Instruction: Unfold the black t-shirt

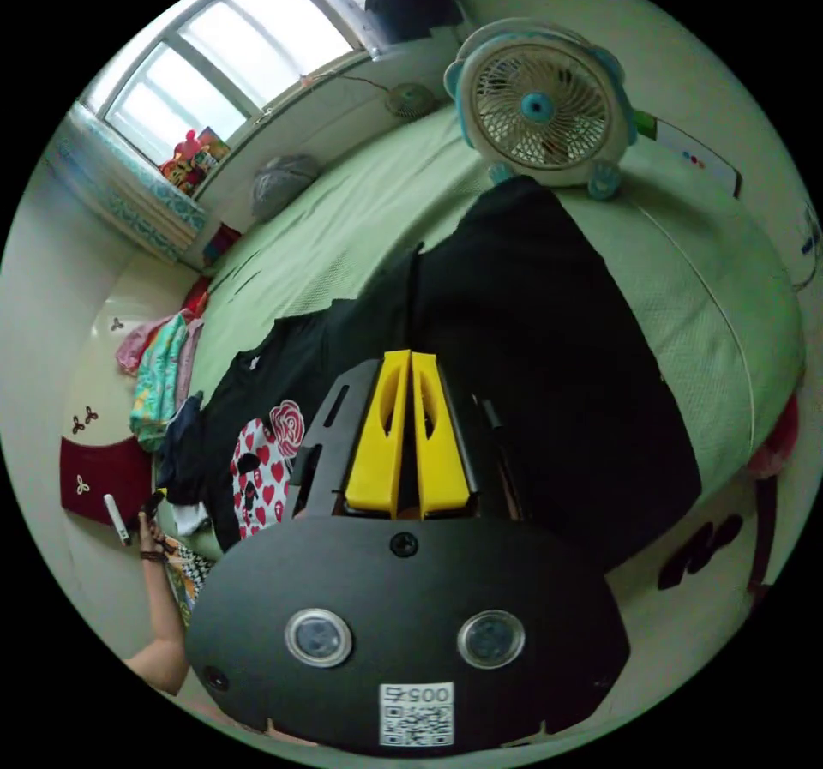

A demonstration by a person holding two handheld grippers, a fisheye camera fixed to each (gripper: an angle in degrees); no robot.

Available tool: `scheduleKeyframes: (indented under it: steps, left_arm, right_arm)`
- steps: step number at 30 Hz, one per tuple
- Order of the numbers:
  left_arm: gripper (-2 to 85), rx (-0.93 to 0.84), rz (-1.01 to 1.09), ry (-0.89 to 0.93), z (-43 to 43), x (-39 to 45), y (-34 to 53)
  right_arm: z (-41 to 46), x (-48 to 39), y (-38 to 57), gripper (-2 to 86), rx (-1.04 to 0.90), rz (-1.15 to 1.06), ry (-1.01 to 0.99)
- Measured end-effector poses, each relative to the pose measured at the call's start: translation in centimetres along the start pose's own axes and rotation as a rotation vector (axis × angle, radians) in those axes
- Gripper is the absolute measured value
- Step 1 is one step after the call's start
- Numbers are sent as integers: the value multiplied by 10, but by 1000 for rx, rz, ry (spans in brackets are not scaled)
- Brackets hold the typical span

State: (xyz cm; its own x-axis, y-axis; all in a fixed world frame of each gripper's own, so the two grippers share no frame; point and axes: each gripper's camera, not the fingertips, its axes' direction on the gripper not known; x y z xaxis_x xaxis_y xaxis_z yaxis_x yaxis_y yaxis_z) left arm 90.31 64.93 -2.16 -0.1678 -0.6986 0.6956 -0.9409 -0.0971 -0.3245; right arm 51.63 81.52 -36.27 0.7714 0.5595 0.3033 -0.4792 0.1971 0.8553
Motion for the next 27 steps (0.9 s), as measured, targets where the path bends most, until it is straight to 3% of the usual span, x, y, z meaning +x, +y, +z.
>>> scheduleKeyframes:
  steps: [4, 6, 12, 20, 27]
  left_arm:
    - [-5, -14, 93, 83, -14, 23, 42]
    - [-6, -45, 166, 138, -19, 45, 66]
    - [-3, -88, 389, 282, -27, 117, 160]
    - [-3, -133, 420, 205, -11, 149, 235]
    - [-6, -59, 442, 175, -6, 158, 265]
  right_arm:
    - [-13, -30, 47, -10, 48, -102, 118]
    - [-9, -69, 90, -10, 28, -255, 162]
    - [16, -160, 202, -10, -179, -488, 59]
    - [24, -203, 289, -11, -212, -519, 70]
    - [26, -219, 331, -10, -82, -575, 175]
